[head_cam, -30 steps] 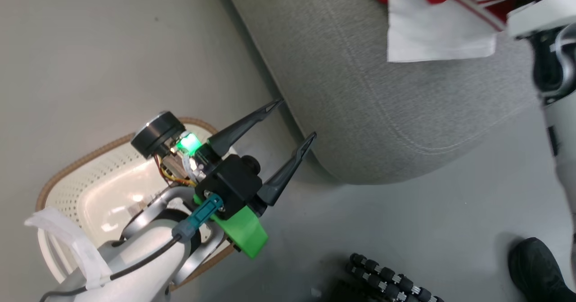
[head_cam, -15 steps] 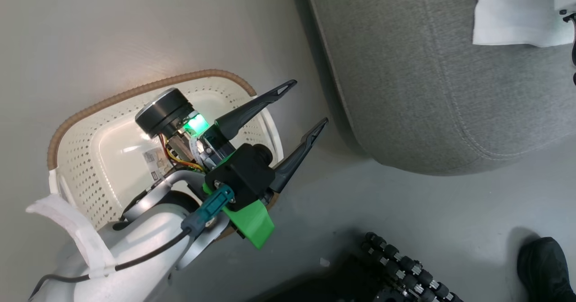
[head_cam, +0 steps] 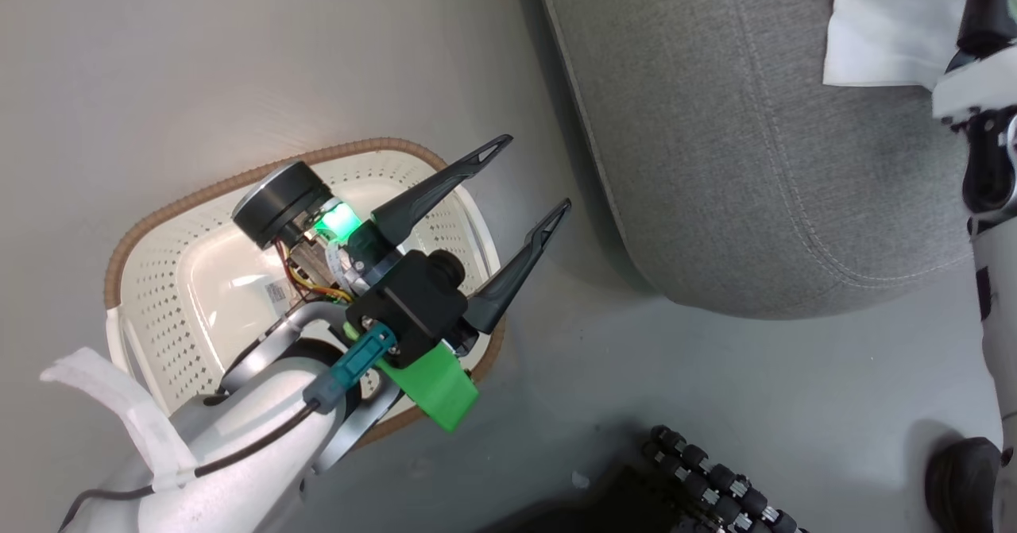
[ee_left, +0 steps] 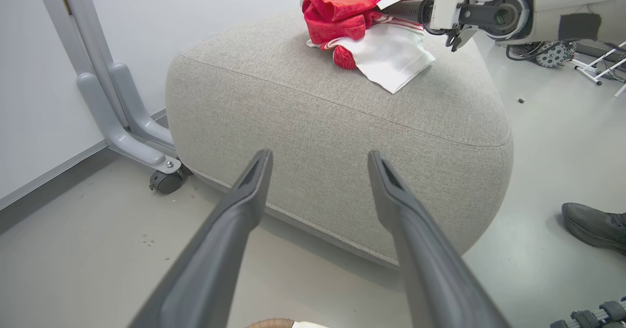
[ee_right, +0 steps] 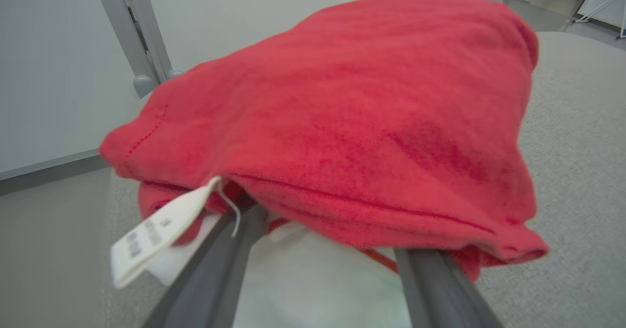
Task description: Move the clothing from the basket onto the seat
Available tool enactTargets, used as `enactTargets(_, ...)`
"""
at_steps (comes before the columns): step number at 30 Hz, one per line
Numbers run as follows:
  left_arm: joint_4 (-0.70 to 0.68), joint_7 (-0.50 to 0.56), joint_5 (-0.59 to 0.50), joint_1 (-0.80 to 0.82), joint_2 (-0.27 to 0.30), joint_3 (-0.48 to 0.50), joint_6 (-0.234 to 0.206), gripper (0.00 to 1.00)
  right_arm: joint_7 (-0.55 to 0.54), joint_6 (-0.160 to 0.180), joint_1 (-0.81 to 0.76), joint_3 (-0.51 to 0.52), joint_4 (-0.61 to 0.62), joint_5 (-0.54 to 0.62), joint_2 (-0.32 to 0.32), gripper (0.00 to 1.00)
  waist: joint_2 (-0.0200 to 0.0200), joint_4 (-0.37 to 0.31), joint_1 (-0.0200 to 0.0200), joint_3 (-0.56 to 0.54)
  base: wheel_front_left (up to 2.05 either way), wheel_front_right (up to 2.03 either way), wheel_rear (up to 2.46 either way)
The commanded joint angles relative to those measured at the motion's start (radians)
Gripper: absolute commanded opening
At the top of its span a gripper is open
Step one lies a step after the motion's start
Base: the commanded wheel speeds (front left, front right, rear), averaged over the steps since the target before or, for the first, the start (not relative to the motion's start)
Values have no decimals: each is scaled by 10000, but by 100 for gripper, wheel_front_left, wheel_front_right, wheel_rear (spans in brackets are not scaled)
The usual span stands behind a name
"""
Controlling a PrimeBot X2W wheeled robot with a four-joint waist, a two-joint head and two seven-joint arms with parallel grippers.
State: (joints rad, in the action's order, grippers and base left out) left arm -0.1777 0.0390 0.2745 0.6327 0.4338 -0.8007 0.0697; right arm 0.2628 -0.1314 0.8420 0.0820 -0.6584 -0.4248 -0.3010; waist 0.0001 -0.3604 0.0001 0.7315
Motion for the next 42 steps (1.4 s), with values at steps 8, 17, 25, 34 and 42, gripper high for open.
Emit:
enactTargets(8,470,-717,241,-651,-129,189,-493,100,29,14,-1806,391,1179,932,592,100,-1,2,-1,-1287,0,0,0)
enactTargets(17,984,-2077,844,-1666,-360,993,-1478,100,27,14,-3614,313,3100,1960,1388,100,-1,365,-1,-2684,0,0,0)
enactTargets(25,1333,-2780,1231,-2367,-401,2012,-2443,100,27,12,-4801,-163,4622,2628,1881,100,-1,986,-1,-3525,0,0,0)
enactTargets(34,1843,-3040,1754,-3348,-632,3543,-3097,100,-221,14,-5896,-702,5821,3127,2176,100,-1,1907,-1,-4338,0,0,0)
enactTargets(42,2028,-3039,1626,-4559,-939,4778,-3147,100,-775,14,-6755,-913,6697,3217,2381,100,-1,2523,-1,-4963,0,0,0)
